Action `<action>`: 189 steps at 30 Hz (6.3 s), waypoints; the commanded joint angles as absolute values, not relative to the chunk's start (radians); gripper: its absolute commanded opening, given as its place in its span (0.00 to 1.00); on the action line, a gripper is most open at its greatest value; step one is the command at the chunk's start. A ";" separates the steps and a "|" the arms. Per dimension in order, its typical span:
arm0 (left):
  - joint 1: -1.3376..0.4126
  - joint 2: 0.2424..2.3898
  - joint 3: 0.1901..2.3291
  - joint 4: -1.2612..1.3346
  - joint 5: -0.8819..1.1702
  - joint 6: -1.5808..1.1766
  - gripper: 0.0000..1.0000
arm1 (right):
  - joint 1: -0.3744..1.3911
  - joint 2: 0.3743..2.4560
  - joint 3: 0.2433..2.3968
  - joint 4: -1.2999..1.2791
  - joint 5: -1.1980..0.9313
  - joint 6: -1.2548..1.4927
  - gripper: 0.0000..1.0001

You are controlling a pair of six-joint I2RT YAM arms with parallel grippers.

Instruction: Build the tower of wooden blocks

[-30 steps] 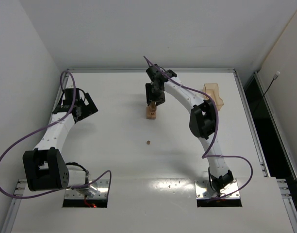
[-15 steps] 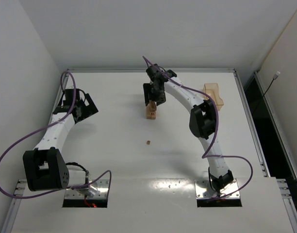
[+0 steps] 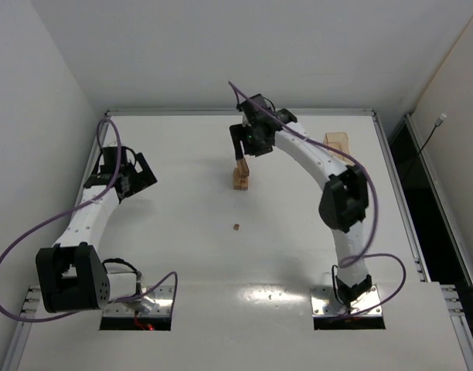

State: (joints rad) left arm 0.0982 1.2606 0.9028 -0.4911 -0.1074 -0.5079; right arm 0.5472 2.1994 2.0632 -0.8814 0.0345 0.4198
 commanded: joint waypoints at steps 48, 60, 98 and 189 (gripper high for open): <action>-0.770 1.597 1.018 -0.414 0.221 0.342 0.39 | 0.279 0.985 0.782 -0.468 -0.087 -0.623 0.49; -0.815 1.663 1.141 -0.423 -0.041 -0.275 0.42 | 0.261 0.985 0.792 -0.468 -0.087 -0.623 0.49; -0.845 1.844 1.212 -0.537 0.009 -0.469 0.40 | 0.224 1.012 0.792 -0.459 -0.097 -0.603 0.53; -0.543 2.132 2.003 -0.753 0.146 -0.224 0.00 | 0.169 1.069 0.804 -0.468 -0.222 -0.489 0.53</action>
State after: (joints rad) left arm -0.5503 2.1269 1.9736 -0.7620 0.1242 -0.2359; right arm 0.1730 1.0691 0.7605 -0.4957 -0.1921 -0.5026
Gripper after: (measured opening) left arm 0.160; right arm 0.524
